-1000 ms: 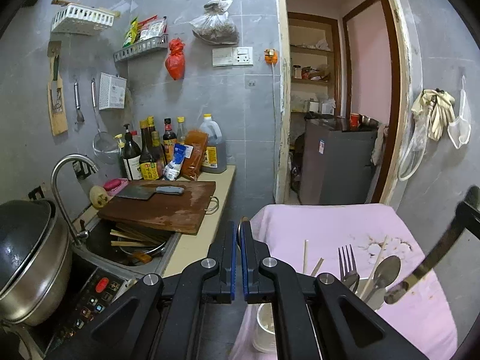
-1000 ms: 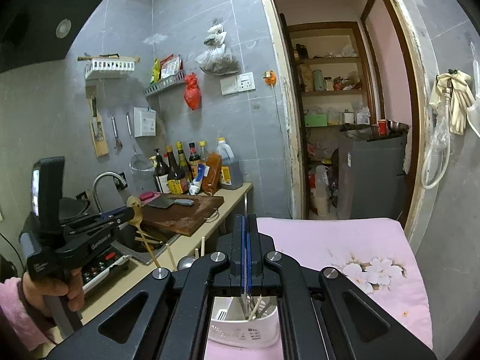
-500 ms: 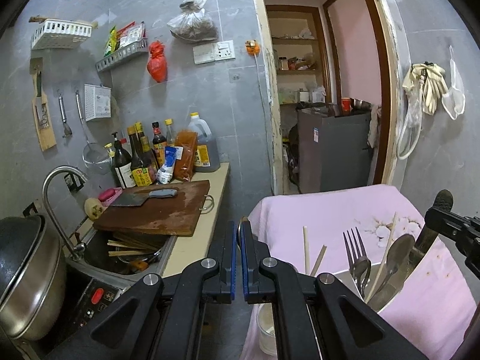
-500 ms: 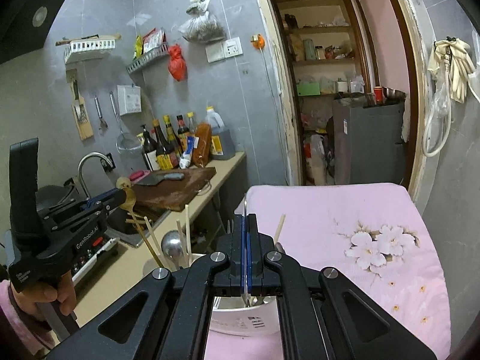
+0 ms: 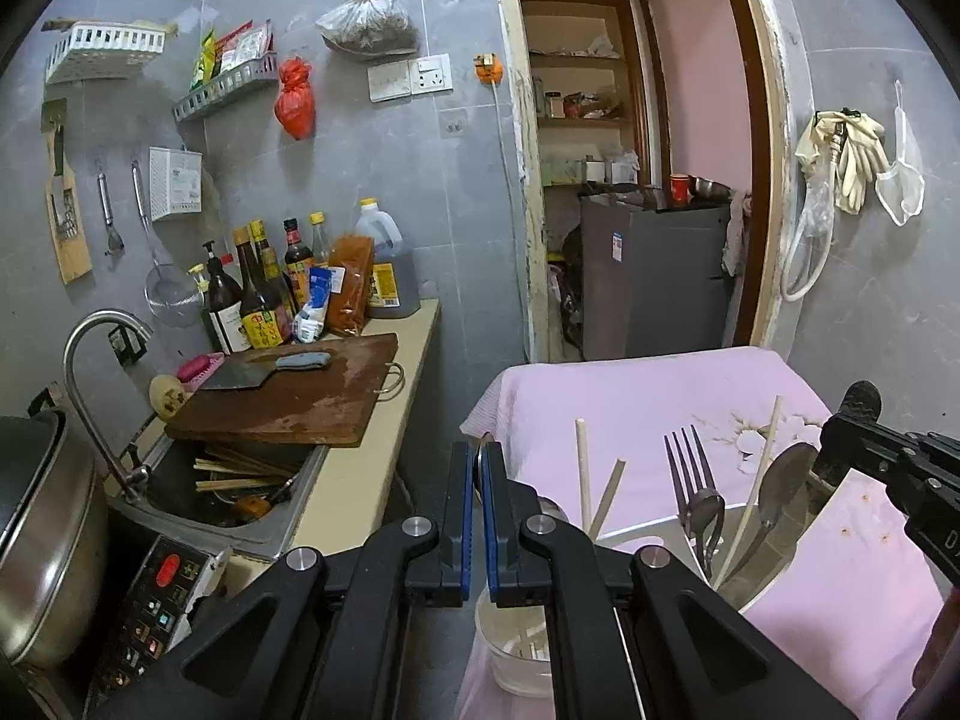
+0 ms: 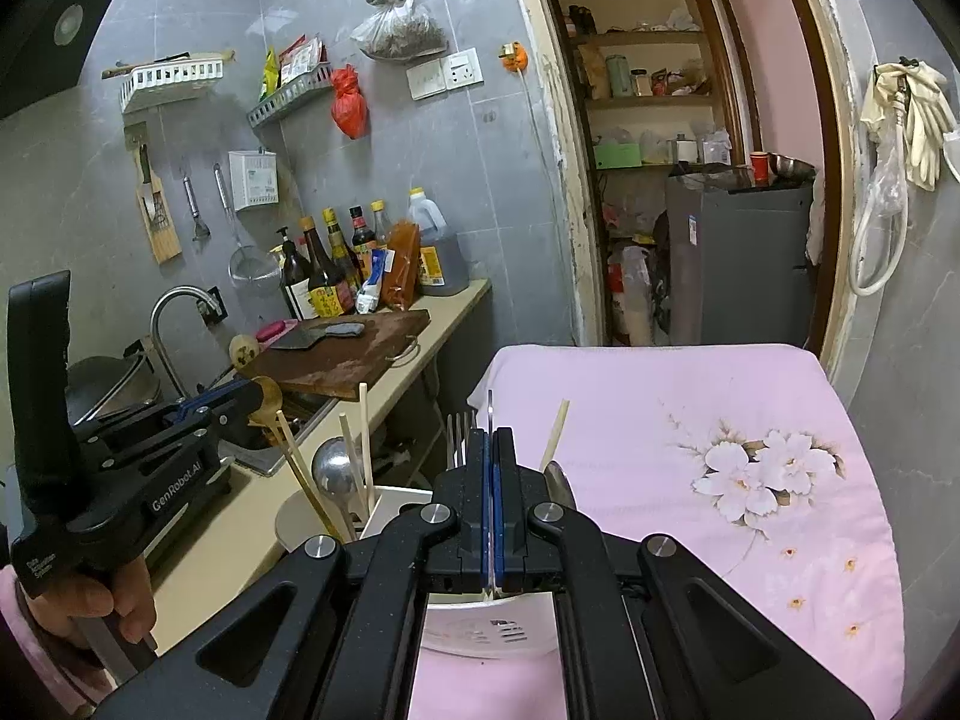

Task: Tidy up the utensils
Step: 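Lower the gold spoon into the caddy with the left tool while the right tool lowers the blade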

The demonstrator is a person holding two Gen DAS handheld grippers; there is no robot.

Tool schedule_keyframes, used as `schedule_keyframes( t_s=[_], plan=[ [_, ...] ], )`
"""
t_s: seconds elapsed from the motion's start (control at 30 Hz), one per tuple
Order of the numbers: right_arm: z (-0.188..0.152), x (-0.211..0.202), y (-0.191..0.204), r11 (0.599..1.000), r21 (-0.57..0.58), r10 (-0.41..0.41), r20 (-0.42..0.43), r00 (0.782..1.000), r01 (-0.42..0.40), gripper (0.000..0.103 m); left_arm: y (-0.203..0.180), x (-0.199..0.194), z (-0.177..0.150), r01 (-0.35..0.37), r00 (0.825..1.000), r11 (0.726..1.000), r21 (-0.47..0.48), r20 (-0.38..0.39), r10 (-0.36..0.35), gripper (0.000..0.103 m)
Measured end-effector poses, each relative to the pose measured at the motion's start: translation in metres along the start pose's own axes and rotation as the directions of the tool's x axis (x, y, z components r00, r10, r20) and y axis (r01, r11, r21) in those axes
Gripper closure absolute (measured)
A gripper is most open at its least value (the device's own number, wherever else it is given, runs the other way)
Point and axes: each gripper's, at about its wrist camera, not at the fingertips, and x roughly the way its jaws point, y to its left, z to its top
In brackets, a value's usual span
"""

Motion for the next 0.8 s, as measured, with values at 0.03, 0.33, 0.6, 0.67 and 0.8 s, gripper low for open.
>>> schedule_keyframes(
  t_s=[0.03,0.33,0.6,0.67,0.8],
  plan=[
    [0.001,0.001,0.0,1.0,0.0,0.001,-0.004,1.0,-0.001,0.102,0.0,0.0,0.0,0.002,1.0,1.0,-0.001,-0.003,-0.002,0.099],
    [-0.001,0.003,-0.002,1.0,0.004,0.006,-0.016,1.0,-0.006,0.102,0.002,0.003,-0.004,0.054,0.998,0.998,-0.038,-0.038,-0.056,0.097],
    [-0.002,0.003,-0.003,1.0,0.009,0.007,-0.018,1.0,-0.007,0.102,0.012,0.009,-0.01,0.145,0.984,0.98,-0.138,-0.085,-0.157,0.097],
    [-0.002,0.003,-0.003,1.0,0.012,0.005,-0.02,1.0,-0.004,0.102,0.013,0.01,-0.011,0.156,0.982,0.977,-0.145,-0.089,-0.169,0.097],
    [-0.004,0.003,-0.005,1.0,0.017,0.001,-0.022,1.0,0.0,0.102,0.014,0.01,-0.011,0.162,0.98,0.976,-0.146,-0.092,-0.177,0.097]
  ],
)
